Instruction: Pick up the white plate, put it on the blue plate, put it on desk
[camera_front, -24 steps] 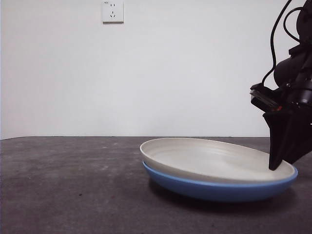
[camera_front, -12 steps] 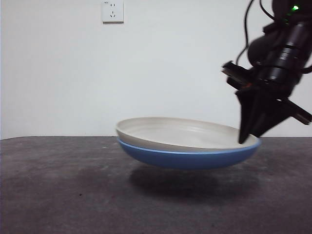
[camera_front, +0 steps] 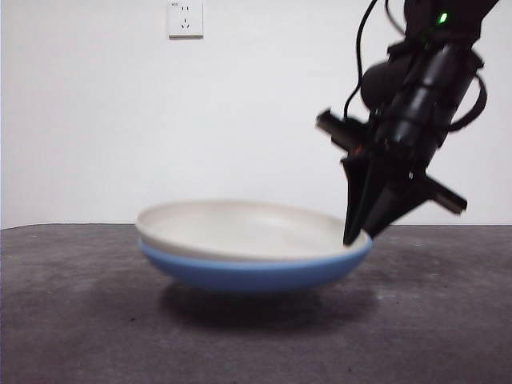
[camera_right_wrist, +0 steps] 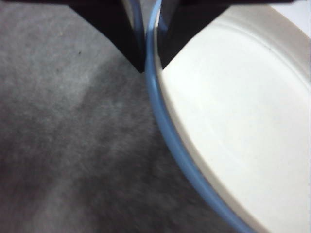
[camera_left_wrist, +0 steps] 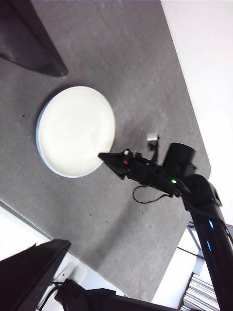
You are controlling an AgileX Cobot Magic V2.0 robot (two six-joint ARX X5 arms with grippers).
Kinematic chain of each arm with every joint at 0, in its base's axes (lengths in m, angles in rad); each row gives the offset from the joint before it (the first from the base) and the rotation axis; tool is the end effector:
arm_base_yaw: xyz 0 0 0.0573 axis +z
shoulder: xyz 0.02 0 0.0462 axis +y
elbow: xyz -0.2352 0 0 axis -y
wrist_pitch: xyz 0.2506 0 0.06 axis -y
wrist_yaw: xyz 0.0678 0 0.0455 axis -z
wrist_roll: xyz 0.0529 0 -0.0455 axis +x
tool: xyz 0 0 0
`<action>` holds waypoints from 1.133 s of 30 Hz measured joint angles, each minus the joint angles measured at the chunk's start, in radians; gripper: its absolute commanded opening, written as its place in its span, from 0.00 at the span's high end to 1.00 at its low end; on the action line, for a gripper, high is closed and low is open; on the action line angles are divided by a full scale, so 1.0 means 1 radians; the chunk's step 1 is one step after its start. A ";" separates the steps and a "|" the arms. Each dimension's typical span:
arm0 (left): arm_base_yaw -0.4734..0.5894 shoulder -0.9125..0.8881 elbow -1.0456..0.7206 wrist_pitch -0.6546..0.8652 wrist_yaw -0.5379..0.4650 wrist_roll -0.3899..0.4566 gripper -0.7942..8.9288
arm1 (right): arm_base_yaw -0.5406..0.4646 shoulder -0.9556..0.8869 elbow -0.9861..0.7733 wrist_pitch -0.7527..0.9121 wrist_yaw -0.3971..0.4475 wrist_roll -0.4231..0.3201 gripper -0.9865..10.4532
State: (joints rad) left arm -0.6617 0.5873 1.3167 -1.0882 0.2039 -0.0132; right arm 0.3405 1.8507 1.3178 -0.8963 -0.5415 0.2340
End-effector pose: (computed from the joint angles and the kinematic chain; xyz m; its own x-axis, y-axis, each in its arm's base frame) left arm 0.0589 -0.0595 0.4036 0.5990 -0.7232 -0.3439 0.7476 0.6589 -0.0835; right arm 0.3182 0.1417 0.1419 -0.0581 0.5262 -0.8484 -0.1287 0.8388 0.5291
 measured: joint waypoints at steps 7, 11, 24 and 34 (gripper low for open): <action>0.000 0.000 0.000 -0.004 0.000 0.000 0.30 | 0.013 0.076 0.000 0.016 0.005 0.018 0.91; 0.000 0.000 0.000 -0.004 0.000 0.000 0.30 | 0.015 0.090 0.000 0.018 -0.005 0.018 0.91; 0.000 0.000 0.000 -0.006 0.000 0.000 0.30 | 0.002 0.088 0.002 0.012 0.015 0.018 0.60; 0.000 0.000 0.000 -0.007 0.000 0.000 0.30 | -0.044 -0.147 0.002 -0.103 0.127 -0.002 0.41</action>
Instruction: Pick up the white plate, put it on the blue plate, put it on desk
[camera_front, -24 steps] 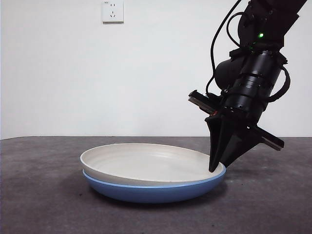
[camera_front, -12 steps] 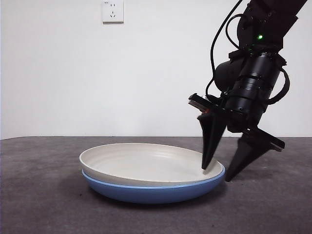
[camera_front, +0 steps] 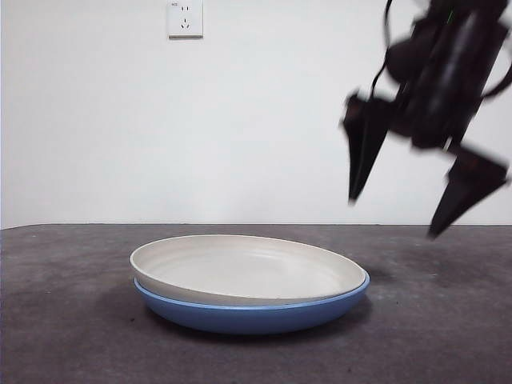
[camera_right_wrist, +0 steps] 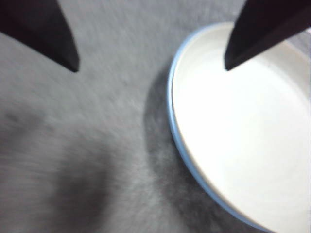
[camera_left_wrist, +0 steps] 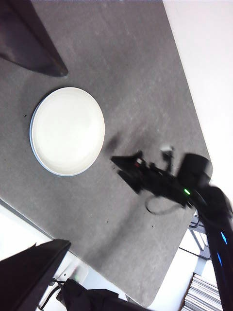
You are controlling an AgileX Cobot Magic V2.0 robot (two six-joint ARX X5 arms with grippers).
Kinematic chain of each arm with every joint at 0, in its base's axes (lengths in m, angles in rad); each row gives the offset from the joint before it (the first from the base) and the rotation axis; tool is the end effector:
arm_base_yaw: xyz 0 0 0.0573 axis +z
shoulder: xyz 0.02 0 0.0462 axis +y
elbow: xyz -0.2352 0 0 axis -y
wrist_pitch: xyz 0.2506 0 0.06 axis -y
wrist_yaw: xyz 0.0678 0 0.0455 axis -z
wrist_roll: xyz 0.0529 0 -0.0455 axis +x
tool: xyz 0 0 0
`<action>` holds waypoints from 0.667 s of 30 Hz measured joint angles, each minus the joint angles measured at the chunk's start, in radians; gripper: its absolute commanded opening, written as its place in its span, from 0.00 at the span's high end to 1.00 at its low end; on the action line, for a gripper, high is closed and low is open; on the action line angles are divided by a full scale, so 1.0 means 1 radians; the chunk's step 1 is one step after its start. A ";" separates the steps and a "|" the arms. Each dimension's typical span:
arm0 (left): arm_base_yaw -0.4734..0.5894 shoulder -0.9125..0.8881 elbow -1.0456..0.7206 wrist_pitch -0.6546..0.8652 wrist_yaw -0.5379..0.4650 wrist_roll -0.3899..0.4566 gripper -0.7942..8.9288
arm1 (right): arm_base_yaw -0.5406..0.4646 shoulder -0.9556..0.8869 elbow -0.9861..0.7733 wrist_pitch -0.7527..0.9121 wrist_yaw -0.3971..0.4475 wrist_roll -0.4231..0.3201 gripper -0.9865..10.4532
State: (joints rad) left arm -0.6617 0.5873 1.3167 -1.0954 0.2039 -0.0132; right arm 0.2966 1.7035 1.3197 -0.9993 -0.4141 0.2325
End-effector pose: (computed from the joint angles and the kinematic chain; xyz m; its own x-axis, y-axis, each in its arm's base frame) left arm 0.0587 -0.0593 0.4028 0.5970 -0.7216 -0.3505 0.7471 0.6593 -0.0848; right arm 0.3071 0.1161 0.1842 0.0458 0.4347 -0.8994 -0.1138 0.8968 0.4277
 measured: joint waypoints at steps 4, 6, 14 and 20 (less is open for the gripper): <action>0.000 0.000 0.000 0.000 0.000 0.000 0.30 | 0.006 -0.175 0.000 -0.081 0.044 -0.024 0.39; 0.000 0.000 0.000 0.000 0.000 0.000 0.30 | 0.011 -0.266 0.000 -0.110 0.055 -0.033 0.39; 0.000 0.000 0.000 0.000 0.000 0.000 0.30 | 0.018 -0.672 0.000 -0.177 0.072 -0.068 0.39; 0.000 0.000 0.000 0.000 0.000 0.000 0.30 | 0.018 -0.932 0.000 -0.241 0.074 -0.080 0.39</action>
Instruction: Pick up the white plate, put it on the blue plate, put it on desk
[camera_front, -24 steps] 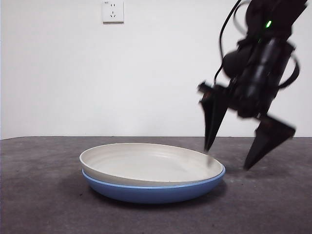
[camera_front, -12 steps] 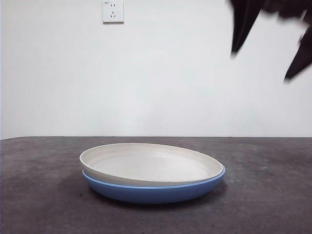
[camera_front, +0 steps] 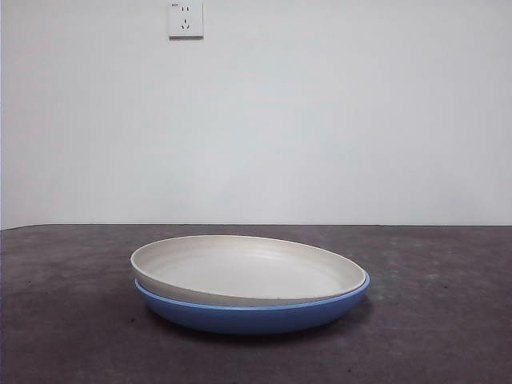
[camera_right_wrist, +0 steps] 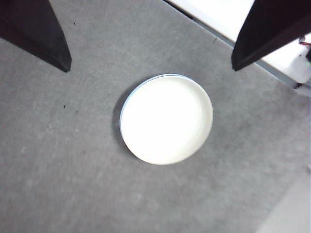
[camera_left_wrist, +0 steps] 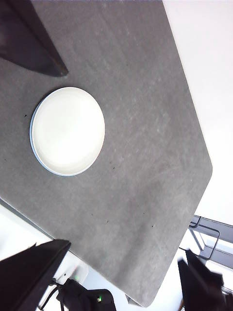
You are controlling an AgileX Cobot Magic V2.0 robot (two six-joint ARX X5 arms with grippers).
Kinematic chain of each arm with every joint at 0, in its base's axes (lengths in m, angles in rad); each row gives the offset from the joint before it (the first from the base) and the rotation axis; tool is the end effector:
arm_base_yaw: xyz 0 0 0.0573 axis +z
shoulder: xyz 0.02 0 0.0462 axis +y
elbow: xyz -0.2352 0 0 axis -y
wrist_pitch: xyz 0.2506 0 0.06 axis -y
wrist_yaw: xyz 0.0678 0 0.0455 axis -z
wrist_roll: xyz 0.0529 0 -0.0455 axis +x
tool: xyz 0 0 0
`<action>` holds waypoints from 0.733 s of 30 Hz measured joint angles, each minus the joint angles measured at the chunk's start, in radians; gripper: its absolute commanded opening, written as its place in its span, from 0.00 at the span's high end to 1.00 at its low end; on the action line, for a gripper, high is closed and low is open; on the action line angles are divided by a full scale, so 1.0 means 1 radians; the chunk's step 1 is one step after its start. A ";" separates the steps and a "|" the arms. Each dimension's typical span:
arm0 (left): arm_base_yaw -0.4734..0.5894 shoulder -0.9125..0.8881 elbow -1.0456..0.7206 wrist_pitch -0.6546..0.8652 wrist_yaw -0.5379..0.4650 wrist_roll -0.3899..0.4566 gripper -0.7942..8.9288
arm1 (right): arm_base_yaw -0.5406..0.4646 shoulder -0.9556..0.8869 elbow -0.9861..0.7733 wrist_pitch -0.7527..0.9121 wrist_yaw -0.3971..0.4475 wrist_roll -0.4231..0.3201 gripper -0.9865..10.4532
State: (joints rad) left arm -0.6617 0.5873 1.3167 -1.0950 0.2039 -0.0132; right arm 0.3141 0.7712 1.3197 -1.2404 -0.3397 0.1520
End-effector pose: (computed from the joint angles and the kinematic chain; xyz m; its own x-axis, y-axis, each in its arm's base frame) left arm 0.0587 -0.0593 0.4028 0.5971 -0.7217 -0.3501 0.7471 0.6592 -0.0847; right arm 0.1130 0.0552 0.3742 0.5876 0.5412 -0.6015 -0.4373 0.8379 0.3267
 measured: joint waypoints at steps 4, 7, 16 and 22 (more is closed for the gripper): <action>0.000 0.000 0.000 0.000 0.000 0.000 0.30 | 0.000 -0.145 0.001 -0.066 0.000 -0.011 0.39; 0.000 0.000 0.000 -0.002 0.000 -0.004 0.30 | 0.000 -0.227 0.003 -0.093 0.006 -0.018 0.39; 0.000 0.000 0.000 -0.024 0.000 -0.027 0.31 | 0.000 -0.336 0.004 -0.094 0.055 -0.026 0.45; 0.000 0.000 0.000 -0.044 0.000 -0.029 0.90 | 0.000 -0.336 0.004 -0.094 0.055 -0.026 0.90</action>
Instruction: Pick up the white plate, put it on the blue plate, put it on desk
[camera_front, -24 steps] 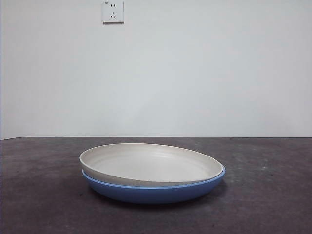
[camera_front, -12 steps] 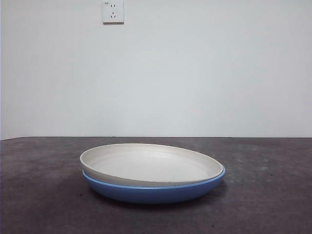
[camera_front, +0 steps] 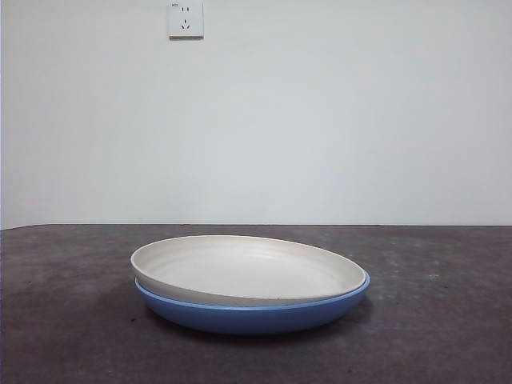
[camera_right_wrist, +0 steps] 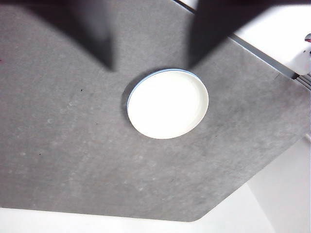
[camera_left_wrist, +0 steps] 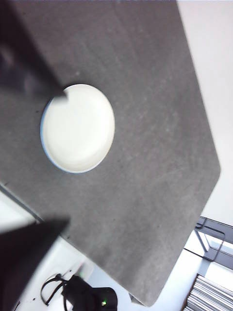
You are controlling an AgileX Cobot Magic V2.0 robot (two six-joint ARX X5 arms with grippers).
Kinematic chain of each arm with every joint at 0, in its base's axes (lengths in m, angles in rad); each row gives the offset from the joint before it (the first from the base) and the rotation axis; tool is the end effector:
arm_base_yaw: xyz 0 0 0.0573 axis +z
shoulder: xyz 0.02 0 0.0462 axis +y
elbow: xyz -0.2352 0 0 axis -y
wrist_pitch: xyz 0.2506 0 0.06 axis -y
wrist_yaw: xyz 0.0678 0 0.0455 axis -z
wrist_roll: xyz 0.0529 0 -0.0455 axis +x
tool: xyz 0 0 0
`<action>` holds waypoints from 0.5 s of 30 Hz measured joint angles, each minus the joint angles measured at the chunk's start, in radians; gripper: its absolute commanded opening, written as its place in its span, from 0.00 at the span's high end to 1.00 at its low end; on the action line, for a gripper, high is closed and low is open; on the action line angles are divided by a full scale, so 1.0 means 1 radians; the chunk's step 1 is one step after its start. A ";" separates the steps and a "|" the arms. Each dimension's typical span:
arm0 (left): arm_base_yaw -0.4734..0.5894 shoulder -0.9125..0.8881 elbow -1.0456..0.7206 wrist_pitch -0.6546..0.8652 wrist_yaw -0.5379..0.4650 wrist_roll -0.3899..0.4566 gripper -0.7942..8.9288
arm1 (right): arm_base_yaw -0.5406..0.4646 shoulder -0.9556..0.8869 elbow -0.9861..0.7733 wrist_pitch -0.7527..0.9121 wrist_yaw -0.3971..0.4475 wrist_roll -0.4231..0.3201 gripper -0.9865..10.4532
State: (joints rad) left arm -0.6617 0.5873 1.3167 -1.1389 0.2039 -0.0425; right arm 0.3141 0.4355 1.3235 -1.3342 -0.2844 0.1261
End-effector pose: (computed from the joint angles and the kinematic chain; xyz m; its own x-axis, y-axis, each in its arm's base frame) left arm 0.0572 -0.0581 0.3979 0.5843 -0.7117 -0.3899 0.7343 0.6683 -0.1195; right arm 0.0195 0.0219 0.3838 0.7368 0.5344 -0.4142 -0.4814 0.8448 0.2336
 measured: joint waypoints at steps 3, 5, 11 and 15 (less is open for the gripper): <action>0.000 0.000 0.000 -0.012 0.000 -0.001 0.89 | 0.000 0.000 0.000 0.000 -0.001 -0.003 0.90; 0.000 0.000 0.000 -0.010 0.000 -0.001 0.89 | 0.000 0.000 0.000 0.000 -0.002 -0.006 0.90; 0.000 0.000 0.000 -0.004 0.000 -0.001 0.89 | 0.000 0.000 0.000 0.000 -0.002 -0.006 0.90; 0.000 0.000 0.000 -0.002 0.000 -0.001 0.89 | 0.000 0.000 0.000 0.000 -0.002 -0.006 0.90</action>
State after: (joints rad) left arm -0.6617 0.5873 1.3167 -1.1412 0.2039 -0.0433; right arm 0.3141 0.4355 1.3235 -1.3342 -0.2863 0.1196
